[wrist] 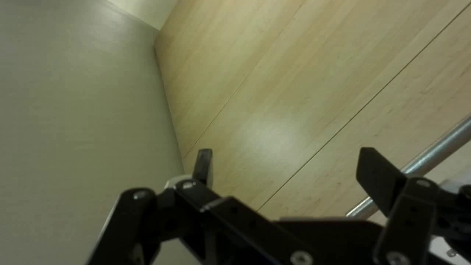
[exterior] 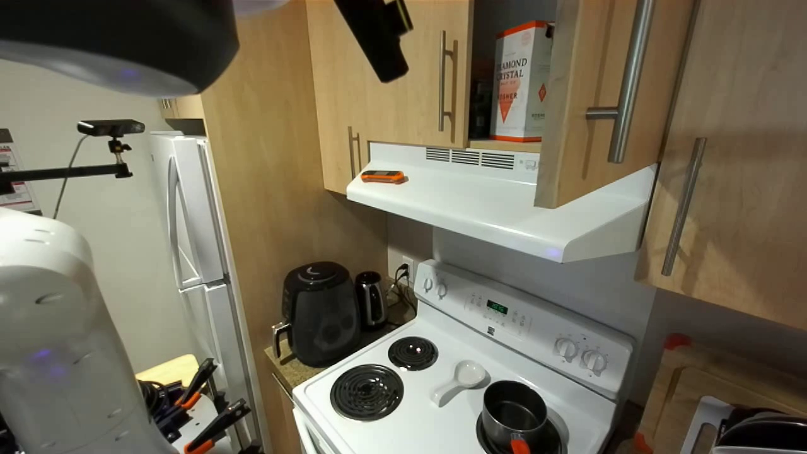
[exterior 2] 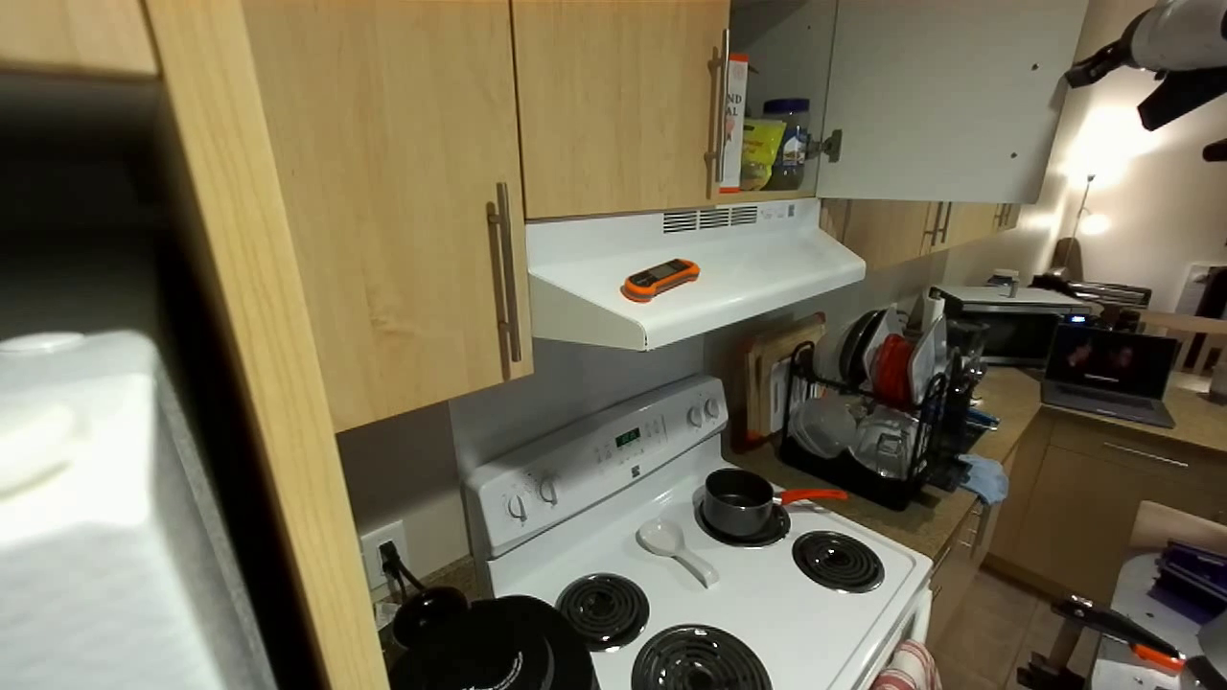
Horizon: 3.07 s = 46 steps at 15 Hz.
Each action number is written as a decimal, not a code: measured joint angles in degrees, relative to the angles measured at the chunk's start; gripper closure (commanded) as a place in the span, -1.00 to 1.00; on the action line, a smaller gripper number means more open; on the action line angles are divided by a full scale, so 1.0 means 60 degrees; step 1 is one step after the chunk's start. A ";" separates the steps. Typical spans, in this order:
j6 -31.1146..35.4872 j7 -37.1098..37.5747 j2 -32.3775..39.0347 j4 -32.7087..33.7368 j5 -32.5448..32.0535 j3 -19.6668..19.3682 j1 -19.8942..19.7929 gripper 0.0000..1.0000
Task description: Open the right door of the top cabinet.
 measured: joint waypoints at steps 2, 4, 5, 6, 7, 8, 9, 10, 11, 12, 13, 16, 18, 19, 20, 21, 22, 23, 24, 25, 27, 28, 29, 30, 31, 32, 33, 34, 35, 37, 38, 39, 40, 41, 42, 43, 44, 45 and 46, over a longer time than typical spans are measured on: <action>-0.0620 -0.0001 -0.0010 -0.0219 -0.0010 0.0267 -0.0026 -1.00; -0.0703 -0.0001 -0.0011 -0.0285 -0.0010 0.0371 -0.0084 -1.00; -0.0703 -0.0001 -0.0011 -0.0287 -0.0010 0.0376 -0.0086 -1.00; -0.0703 -0.0001 -0.0012 -0.0287 -0.0010 0.0376 -0.0086 -1.00; -0.0704 -0.0001 -0.0012 -0.0287 -0.0010 0.0376 -0.0086 -1.00; -0.0704 -0.0001 -0.0012 -0.0287 -0.0010 0.0376 -0.0086 -1.00; -0.0704 -0.0001 -0.0012 -0.0288 -0.0010 0.0376 -0.0086 -1.00; -0.0704 -0.0001 -0.0012 -0.0287 -0.0010 0.0376 -0.0086 -1.00; -0.0711 -0.0002 -0.0030 -0.0281 -0.0010 0.0358 -0.0099 -1.00; -0.0710 -0.0002 -0.0052 -0.0278 -0.0010 0.0359 -0.0111 -1.00; -0.0710 -0.0014 -0.0080 -0.0277 -0.0012 0.0371 -0.0147 -1.00; -0.0710 -0.0088 -0.0285 -0.0278 -0.0281 0.0517 -0.0470 -1.00; -0.0709 -0.0262 -0.0590 -0.0300 -0.0511 0.0687 -0.0776 -1.00; -0.0702 -0.0377 -0.0770 -0.0335 -0.0567 0.0775 -0.0908 -1.00; -0.0690 -0.0506 -0.0983 -0.0402 -0.0573 0.0875 -0.1017 -1.00; -0.0663 -0.0647 -0.1228 -0.0500 -0.0573 0.0990 -0.1106 -1.00; -0.0568 -0.0777 -0.1511 -0.0625 -0.0524 0.1130 -0.1156 -1.00; -0.0418 -0.0904 -0.1811 -0.0777 -0.0370 0.1291 -0.1180 -1.00; -0.0212 -0.1038 -0.2151 -0.0967 0.0050 0.1497 -0.1172 -1.00; -0.0017 -0.1160 -0.2488 -0.1178 0.0611 0.1730 -0.1146 -1.00; 0.0218 -0.1279 -0.3128 -0.1677 0.2030 0.2313 -0.1024 -1.00; 0.0287 -0.1279 -0.3360 -0.1925 0.2819 0.2661 -0.1012 -1.00; 0.0303 -0.1277 -0.3543 -0.2157 0.3621 0.3007 -0.0978 -1.00; 0.0305 -0.1268 -0.3695 -0.2375 0.4427 0.3369 -0.0917 -1.00; 0.0233 -0.1259 -0.3827 -0.2575 0.5175 0.3716 -0.0785 -1.00; 0.0137 -0.1236 -0.3949 -0.2746 0.5858 0.4020 -0.0540 -1.00; 0.0075 -0.1171 -0.4030 -0.2880 0.6451 0.4278 -0.0255 -1.00; 0.0058 -0.1029 -0.4069 -0.2989 0.6967 0.4494 0.0052 -1.00; 0.0058 -0.0883 -0.4069 -0.3070 0.7368 0.4653 0.0338 -1.00; 0.0110 -0.0610 -0.4033 -0.3244 0.7822 0.4851 0.0793 -1.00; 0.0195 -0.0460 -0.3976 -0.3335 0.7877 0.4889 0.0959 -1.00; 0.0328 -0.0315 -0.3887 -0.3399 0.7880 0.4895 0.1072 -1.00; 0.0459 -0.0190 -0.3768 -0.3428 0.7880 0.4894 0.1139 -1.00; 0.0634 -0.0070 -0.3624 -0.3441 0.7870 0.4881 0.1175 -1.00; 0.0829 0.0089 -0.3463 -0.3446 0.7853 0.4857 0.1179 -1.00; 0.1049 0.0285 -0.3278 -0.3449 0.7785 0.4815 0.1177 -1.00; 0.1275 0.0551 -0.3077 -0.3449 0.7663 0.4743 0.1176 -1.00; 0.1489 0.0855 -0.2864 -0.3446 0.7451 0.4604 0.1179 -1.00; 0.1690 0.1180 -0.2646 -0.3432 0.7138 0.4405 0.1179 -1.00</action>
